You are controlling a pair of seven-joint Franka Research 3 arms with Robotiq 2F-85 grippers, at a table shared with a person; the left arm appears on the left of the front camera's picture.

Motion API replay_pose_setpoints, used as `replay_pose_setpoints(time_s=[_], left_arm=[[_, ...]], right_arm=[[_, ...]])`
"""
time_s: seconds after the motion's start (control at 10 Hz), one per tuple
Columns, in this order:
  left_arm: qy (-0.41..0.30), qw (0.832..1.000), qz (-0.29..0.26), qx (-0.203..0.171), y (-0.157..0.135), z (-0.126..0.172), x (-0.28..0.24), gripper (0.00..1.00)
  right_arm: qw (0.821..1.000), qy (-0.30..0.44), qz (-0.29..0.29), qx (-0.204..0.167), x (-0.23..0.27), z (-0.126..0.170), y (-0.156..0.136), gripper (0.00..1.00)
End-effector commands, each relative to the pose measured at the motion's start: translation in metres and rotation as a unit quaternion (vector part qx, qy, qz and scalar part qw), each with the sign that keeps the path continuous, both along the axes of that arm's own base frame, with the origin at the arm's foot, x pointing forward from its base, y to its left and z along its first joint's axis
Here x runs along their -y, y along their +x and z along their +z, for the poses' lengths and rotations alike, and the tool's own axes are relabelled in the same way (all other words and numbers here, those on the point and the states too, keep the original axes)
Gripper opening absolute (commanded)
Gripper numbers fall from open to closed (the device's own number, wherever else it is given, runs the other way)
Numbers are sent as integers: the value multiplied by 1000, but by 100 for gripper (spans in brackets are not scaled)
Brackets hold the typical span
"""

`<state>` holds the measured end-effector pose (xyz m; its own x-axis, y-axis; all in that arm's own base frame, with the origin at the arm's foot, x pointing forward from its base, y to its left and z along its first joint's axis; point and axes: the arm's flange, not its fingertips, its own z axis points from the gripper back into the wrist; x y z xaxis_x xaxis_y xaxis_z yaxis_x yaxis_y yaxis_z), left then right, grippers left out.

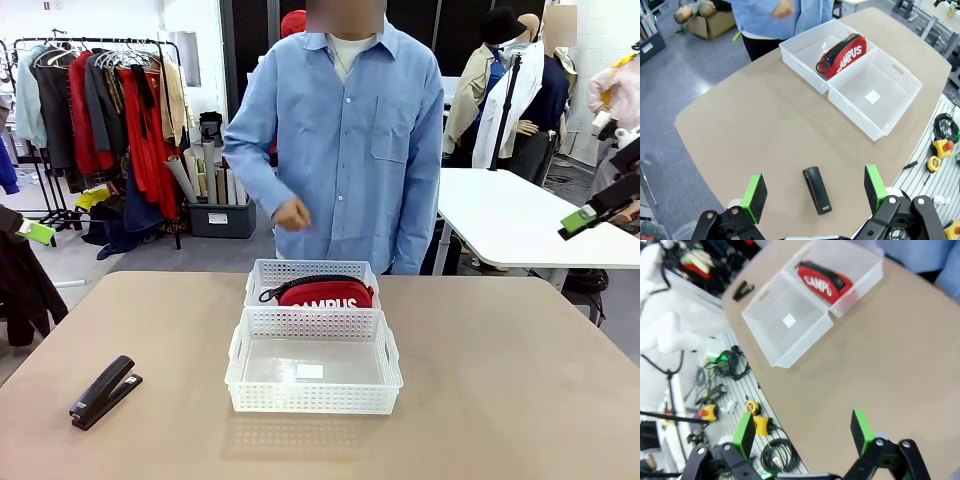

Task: Distribute items into two baskets.
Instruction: Pick up the Stapler that the person points to.

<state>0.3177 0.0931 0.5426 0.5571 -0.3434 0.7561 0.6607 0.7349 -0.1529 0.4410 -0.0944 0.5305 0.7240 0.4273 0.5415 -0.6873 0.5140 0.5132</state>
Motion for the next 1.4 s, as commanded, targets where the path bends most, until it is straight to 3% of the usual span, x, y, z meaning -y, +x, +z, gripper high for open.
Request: replay_pose_setpoints(time_s=[0.0, 0.2, 0.3, 1.3], left_arm=[[-7, 1000, -6, 5, 0, -1, -1, 100], [-7, 1000, -6, 5, 0, -1, -1, 100], [-7, 1000, -6, 5, 0, -1, -1, 100], [-7, 1000, -6, 5, 0, -1, -1, 100]], right_arm=[[999, 12, -48, -5, 3, -9, -17, 100], [998, 21, -63, 9, 11, -14, -27, 100], [1000, 5, -29, -7, 15, -13, -14, 100], [1000, 5, -29, -7, 15, -13, -14, 100]])
